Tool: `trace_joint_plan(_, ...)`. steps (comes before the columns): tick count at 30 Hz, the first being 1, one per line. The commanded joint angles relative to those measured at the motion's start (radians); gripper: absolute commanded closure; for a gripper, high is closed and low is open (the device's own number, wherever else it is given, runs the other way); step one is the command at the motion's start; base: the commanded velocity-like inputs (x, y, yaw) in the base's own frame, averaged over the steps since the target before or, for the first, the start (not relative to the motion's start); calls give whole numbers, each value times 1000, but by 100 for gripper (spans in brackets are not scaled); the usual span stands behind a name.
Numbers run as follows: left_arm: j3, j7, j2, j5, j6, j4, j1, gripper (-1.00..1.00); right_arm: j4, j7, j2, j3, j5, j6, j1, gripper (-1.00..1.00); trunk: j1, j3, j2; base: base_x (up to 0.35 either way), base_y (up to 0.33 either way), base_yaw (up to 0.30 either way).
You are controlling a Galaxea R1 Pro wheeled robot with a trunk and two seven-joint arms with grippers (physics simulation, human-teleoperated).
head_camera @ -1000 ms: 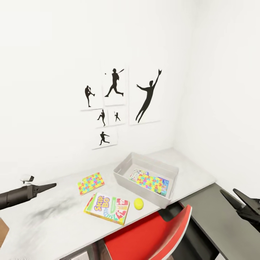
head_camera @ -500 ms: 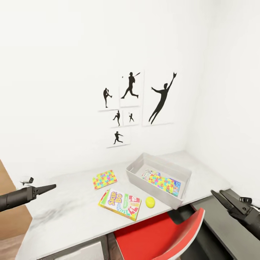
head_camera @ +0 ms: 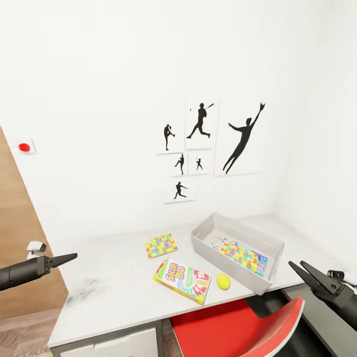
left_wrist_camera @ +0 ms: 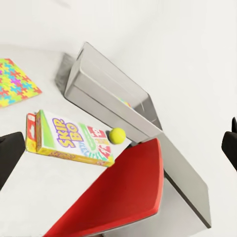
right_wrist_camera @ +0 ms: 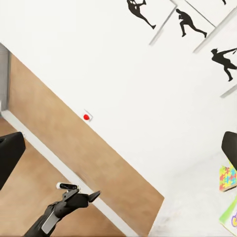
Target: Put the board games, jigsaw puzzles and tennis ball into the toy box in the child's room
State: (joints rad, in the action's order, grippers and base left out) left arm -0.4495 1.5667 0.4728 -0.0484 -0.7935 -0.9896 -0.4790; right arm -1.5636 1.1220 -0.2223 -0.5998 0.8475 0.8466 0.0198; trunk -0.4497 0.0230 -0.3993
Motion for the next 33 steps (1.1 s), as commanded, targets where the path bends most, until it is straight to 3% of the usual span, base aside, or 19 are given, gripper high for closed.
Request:
trace_joint_plan(1,0,4,0,1,-11,1,-1,-100,0,0,0,0,3,6,0,-100,0,1,-1,-53,195,211)
trace_joint_plan(10,0,4,0,1,-10,2,0,-100,0,-1,0,0,2,5,0,-100,0,11,-1,-21,162,216)
trace_joint_plan(33,2,4,-6,1,-9,7,0,-100,2,-3,0,21,2,2,1,-100,0,30,-1,-1,9,204)
